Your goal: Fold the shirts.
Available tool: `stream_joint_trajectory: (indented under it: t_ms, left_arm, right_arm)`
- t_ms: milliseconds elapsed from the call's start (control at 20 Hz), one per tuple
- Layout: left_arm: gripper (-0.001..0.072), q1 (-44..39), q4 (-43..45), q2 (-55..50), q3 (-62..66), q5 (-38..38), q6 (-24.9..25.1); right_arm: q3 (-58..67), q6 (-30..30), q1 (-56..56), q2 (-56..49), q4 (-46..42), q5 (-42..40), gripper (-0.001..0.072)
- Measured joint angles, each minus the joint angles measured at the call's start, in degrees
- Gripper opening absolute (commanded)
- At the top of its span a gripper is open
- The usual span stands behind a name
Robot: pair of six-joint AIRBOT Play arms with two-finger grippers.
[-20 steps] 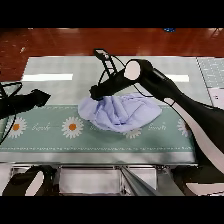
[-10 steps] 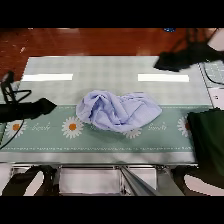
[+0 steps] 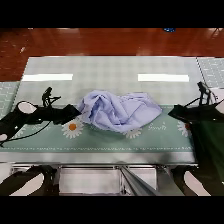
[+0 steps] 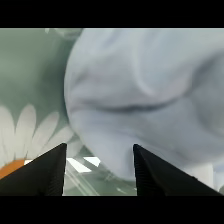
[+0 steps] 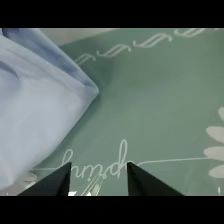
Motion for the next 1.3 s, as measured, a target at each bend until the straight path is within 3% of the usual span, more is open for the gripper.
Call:
stream_joint_trajectory:
  t_ms: [250,300,350,400,700,750,850,900,1100,1300]
  left_arm:
    - [0.0504,-0.9,-2.9,-8.9,4.8,2.6,1.6]
    - [0.0387,-1.0,-3.1,-10.5,6.0,2.1,1.8]
    - [0.0086,-1.0,-3.0,-12.0,7.3,1.8,2.2]
    - [0.0015,-1.1,-2.5,-13.6,8.6,1.4,2.7]
    - [0.0014,-1.0,-2.4,-16.4,16.1,-5.2,7.7]
    - [0.0015,-1.0,-2.4,-16.5,17.0,-6.1,8.0]
    - [0.0015,-1.0,-2.5,-16.7,18.4,-6.9,8.5]
    - [0.0014,-1.0,-2.5,-16.8,19.0,-7.6,8.7]
    - [0.0014,2.3,-2.4,-15.3,24.2,-12.5,9.5]
    - [0.0014,9.8,-4.3,-7.8,34.1,-17.2,10.0]
  right_arm:
    - [-5.4,-0.9,-0.5,0.9,5.9,-3.2,0.0402]
    - [-5.8,-1.1,-0.3,0.5,6.9,-3.6,0.0402]
    - [-6.1,-1.1,0.3,-0.2,7.4,-4.1,0.0402]
    - [-6.3,-1.2,1.1,-1.1,8.1,-4.4,0.0402]
    - [-6.4,-1.7,7.6,-9.9,15.2,-11.6,0.0401]
    - [-5.8,-1.8,8.5,-11.8,17.0,-12.9,0.0344]
    - [-3.3,-3.1,10.6,-16.4,20.6,-15.3,0.0104]
    - [-1.7,-3.8,11.3,-18.4,21.6,-16.0,0.0023]
    - [10.5,-8.6,12.1,-22.6,24.0,-12.7,0.0023]
    - [29.1,-9.4,9.8,-19.2,19.2,-4.7,0.0023]
